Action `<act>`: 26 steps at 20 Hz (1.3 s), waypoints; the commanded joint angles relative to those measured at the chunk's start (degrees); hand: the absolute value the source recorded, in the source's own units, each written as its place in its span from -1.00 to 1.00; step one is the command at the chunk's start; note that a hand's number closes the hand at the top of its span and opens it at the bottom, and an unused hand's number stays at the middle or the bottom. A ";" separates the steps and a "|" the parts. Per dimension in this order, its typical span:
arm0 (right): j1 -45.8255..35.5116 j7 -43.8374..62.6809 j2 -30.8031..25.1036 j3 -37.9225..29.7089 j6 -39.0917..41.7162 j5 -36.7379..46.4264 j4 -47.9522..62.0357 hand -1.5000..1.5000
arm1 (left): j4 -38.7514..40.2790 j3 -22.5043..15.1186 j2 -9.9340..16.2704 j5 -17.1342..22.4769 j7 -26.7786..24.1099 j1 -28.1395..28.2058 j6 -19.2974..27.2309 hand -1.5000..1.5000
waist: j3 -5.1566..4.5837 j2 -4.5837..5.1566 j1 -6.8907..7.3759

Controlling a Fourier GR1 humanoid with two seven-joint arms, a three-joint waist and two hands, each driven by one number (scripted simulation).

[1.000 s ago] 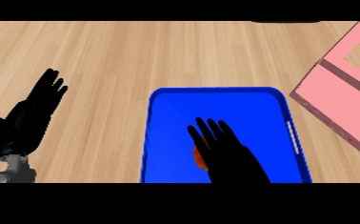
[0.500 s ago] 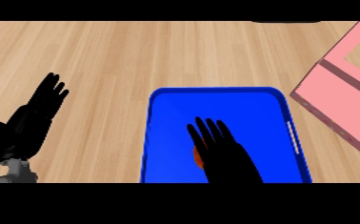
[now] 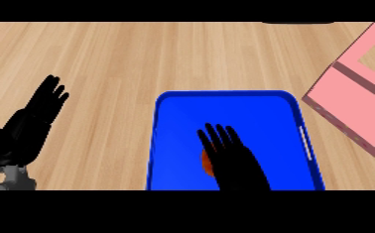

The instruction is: Pick the tomato from the tray and place it in the cardboard box

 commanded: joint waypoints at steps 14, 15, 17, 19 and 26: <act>-3.63 -7.10 2.33 -5.57 -1.95 3.84 6.73 1.00 | -1.11 3.38 -0.43 0.13 1.49 0.95 -3.18 0.00 | -0.01 0.00 0.04; -4.31 -9.08 4.85 -2.13 -8.00 5.22 13.07 1.00 | -0.85 0.74 -3.06 -2.09 -0.17 1.01 -1.32 0.00 | 0.00 0.04 0.15; -1.98 -9.87 1.67 -2.40 -4.06 4.44 4.72 1.00 | -0.83 1.29 -2.38 -1.35 3.28 -1.25 -0.83 0.00 | 0.00 -0.01 -0.09; -0.98 -14.65 -0.91 -3.83 -10.13 5.17 10.42 1.00 | -6.63 1.70 -2.00 0.22 5.92 1.80 -1.59 0.00 | 0.02 -0.02 0.15; 1.16 -18.50 -6.79 -15.22 -4.31 -1.56 10.00 1.00 | 1.15 3.35 -2.14 -2.06 -2.42 0.83 -2.98 0.00 | 0.00 0.15 -0.36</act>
